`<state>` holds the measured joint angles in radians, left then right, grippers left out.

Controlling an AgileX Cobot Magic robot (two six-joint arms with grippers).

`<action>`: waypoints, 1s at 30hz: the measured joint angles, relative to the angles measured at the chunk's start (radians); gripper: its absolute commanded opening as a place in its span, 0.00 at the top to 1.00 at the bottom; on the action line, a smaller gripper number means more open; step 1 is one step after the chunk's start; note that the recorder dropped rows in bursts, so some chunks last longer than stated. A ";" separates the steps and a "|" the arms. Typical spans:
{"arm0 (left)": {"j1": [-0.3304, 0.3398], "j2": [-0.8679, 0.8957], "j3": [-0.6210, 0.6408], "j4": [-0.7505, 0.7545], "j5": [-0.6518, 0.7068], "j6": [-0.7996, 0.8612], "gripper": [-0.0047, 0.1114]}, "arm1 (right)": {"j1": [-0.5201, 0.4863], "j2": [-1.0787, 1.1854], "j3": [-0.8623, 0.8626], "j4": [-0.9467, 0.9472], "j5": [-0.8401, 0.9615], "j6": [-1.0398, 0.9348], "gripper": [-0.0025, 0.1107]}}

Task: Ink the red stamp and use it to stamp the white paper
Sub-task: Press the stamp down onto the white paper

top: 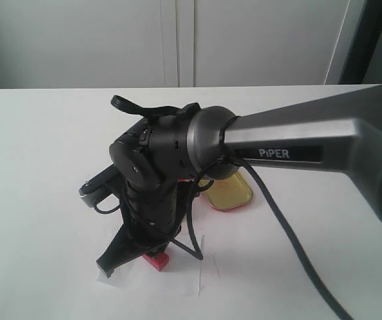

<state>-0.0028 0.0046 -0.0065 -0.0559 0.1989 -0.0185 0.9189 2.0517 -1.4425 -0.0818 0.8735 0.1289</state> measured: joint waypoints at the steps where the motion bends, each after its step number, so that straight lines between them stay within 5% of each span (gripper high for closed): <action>1: 0.000 0.000 0.000 0.000 0.000 0.000 0.96 | 0.000 0.007 -0.004 -0.001 0.000 0.000 0.98; 30: 0.000 0.000 0.000 0.000 0.000 0.000 0.96 | 0.000 0.060 -0.035 0.018 0.050 0.001 0.98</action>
<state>-0.0028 0.0046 -0.0065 -0.0559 0.1989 -0.0185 0.9189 2.1112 -1.4776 -0.0638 0.9236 0.1297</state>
